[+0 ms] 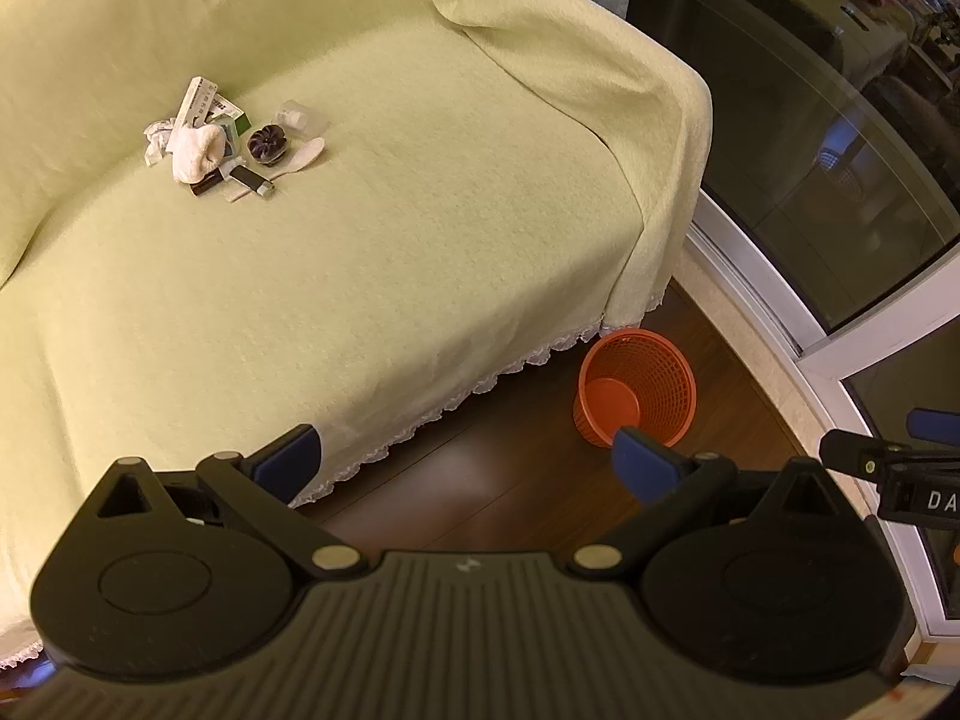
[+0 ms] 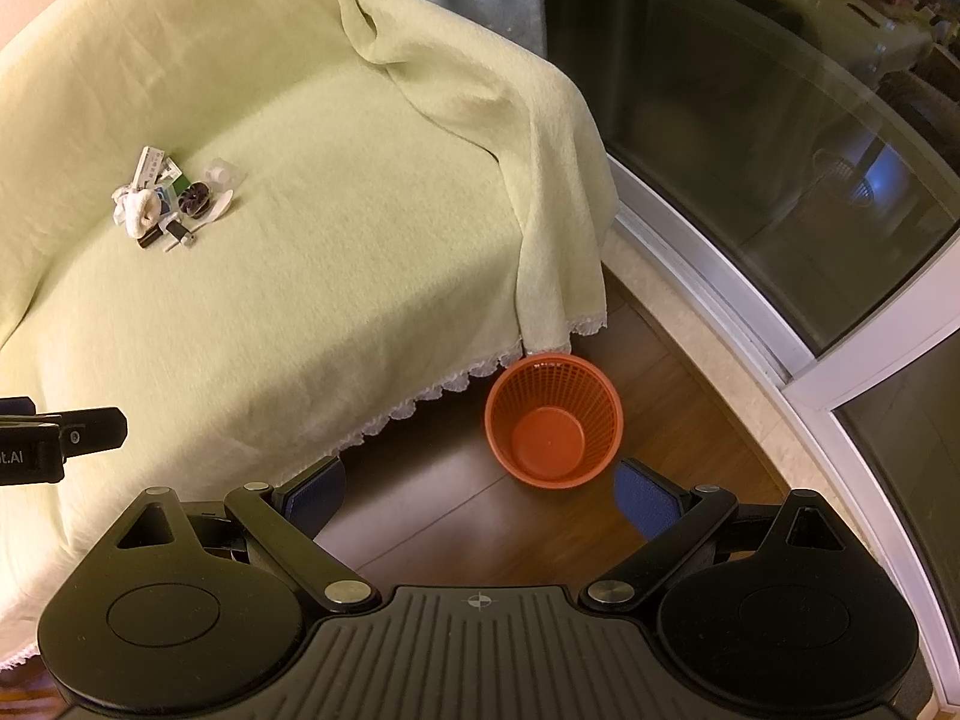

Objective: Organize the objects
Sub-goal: 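Lower the right gripper to the orange mesh basket rim and grasp it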

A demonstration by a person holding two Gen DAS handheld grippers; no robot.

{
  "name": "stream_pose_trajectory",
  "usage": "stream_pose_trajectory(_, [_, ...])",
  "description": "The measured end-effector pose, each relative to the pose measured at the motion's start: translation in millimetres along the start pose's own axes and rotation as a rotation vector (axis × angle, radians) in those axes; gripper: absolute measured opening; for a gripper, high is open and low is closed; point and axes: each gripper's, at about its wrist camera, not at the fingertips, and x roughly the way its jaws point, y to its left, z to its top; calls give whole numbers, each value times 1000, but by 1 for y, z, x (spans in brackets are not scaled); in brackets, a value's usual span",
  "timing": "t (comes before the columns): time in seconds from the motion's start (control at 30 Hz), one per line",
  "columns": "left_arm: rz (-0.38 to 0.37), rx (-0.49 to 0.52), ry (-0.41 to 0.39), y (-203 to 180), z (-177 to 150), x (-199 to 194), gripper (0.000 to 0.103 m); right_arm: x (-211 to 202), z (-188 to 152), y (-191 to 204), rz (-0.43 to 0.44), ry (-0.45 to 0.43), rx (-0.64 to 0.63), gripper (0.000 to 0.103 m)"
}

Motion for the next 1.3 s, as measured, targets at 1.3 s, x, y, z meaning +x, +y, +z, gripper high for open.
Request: stream_pose_trajectory(1.3, [52,-94,-8,-13,-118,365,102,385,-111,-72,174,-13,-663,80])
